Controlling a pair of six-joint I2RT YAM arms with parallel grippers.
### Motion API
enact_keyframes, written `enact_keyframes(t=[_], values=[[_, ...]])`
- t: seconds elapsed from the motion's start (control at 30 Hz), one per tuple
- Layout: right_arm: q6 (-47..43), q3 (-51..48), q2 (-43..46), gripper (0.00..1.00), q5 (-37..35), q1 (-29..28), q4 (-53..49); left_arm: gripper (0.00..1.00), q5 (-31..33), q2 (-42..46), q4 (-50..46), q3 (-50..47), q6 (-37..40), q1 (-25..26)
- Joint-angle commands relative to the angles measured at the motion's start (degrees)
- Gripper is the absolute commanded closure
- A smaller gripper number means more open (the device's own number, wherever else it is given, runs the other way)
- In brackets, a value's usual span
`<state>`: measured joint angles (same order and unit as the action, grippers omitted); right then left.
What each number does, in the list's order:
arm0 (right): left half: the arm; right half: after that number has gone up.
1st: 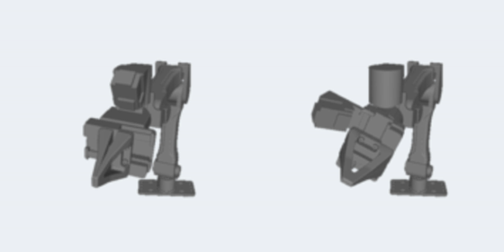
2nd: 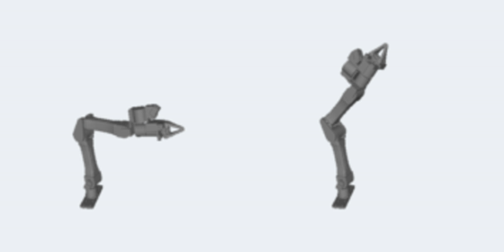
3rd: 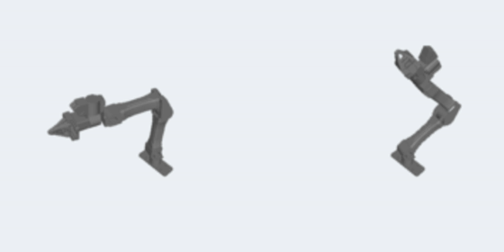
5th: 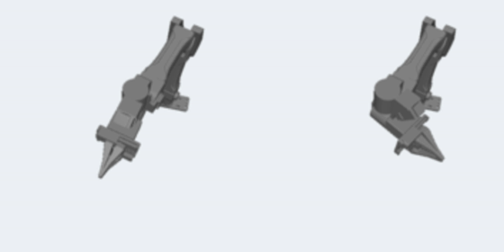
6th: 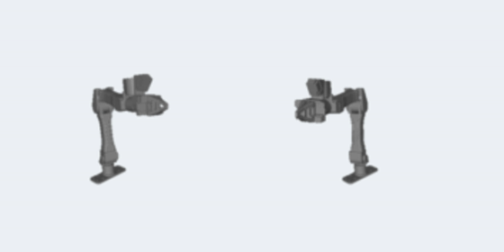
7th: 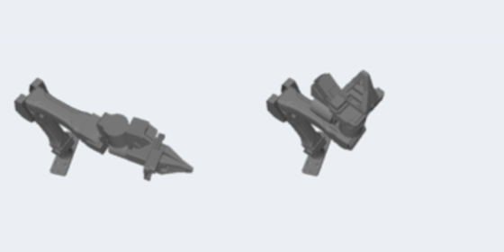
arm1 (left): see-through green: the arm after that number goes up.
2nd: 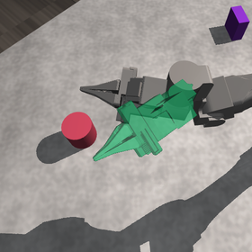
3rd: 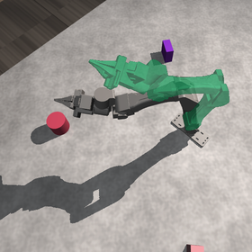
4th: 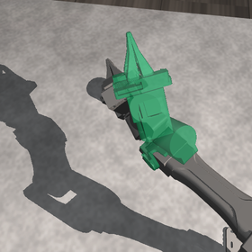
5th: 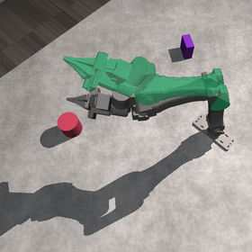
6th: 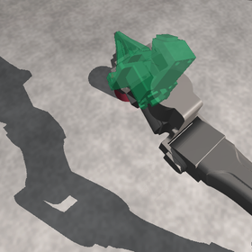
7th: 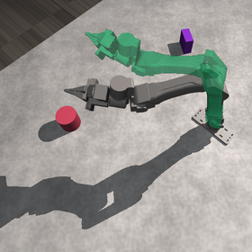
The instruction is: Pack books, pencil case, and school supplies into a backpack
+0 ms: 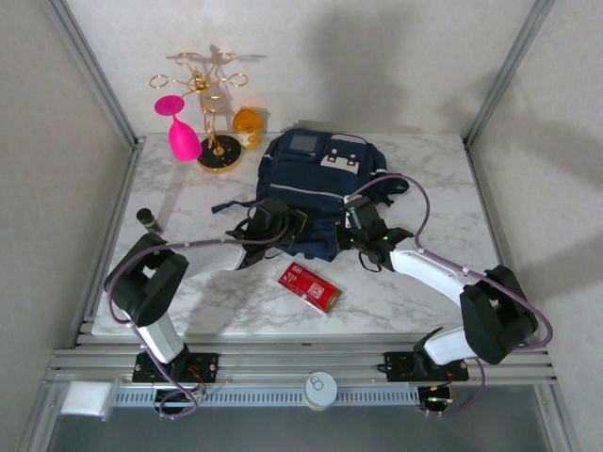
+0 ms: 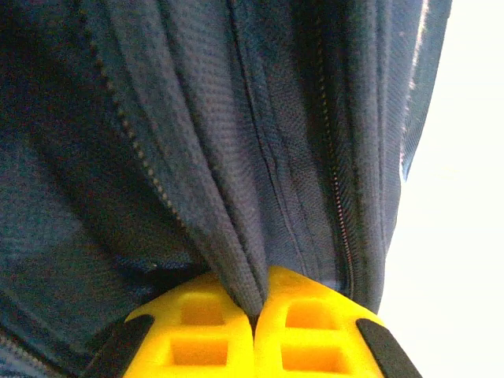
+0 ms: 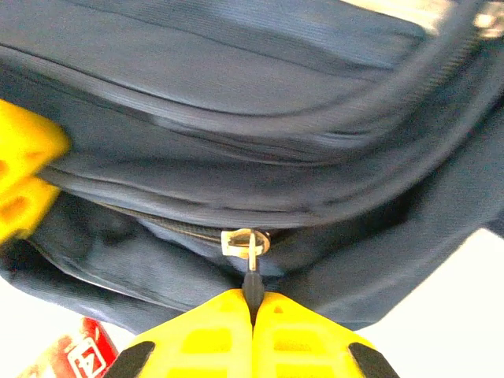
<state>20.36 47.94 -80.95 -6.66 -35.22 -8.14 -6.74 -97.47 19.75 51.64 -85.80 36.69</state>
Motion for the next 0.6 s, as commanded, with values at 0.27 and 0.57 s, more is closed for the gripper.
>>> enact_keyframes(t=[0.27, 0.57], values=[[-0.5, 4.3, -5.0, 1.0, -11.5, 12.6, 0.3, 1.0, -3.4, 8.8, -14.9, -5.1, 20.2, -14.6], [-0.1, 8.1, -7.4, 1.0, -4.5, 12.2, 0.4, 1.0, -5.0, 9.6, -17.4, -2.0, 25.7, -16.6]])
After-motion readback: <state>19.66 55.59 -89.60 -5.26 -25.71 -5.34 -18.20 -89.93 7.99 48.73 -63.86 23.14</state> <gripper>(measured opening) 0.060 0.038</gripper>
